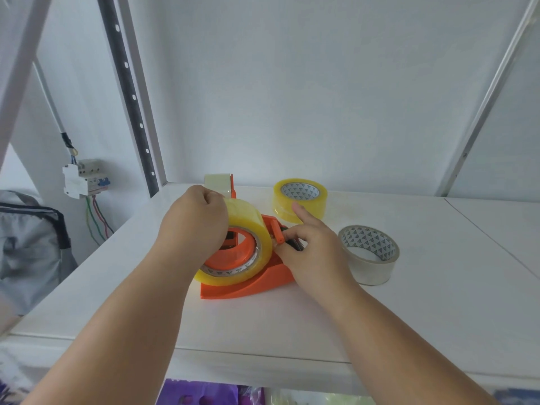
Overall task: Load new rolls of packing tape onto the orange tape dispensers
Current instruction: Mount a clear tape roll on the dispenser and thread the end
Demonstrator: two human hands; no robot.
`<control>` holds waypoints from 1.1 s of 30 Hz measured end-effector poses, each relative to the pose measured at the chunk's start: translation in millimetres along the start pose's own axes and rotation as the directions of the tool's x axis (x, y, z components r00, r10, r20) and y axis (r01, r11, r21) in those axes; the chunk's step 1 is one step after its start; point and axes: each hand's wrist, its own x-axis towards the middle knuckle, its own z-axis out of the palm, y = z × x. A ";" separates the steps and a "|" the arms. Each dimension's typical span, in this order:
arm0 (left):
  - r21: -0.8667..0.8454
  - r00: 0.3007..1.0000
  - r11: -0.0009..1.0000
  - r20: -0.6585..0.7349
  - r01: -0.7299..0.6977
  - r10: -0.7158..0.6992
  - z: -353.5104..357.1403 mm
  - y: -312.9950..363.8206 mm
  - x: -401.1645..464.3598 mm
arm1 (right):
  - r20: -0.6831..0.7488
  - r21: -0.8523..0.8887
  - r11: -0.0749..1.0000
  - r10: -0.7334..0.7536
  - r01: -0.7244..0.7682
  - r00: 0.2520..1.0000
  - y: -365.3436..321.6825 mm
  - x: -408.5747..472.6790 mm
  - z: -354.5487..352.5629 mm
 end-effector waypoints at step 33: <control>0.476 0.846 0.704 0.218 -0.527 0.486 4.0 6.6 -7.5 | 0.309 0.076 0.992 -0.121 0.102 0.943 6.4 14.4 -41.3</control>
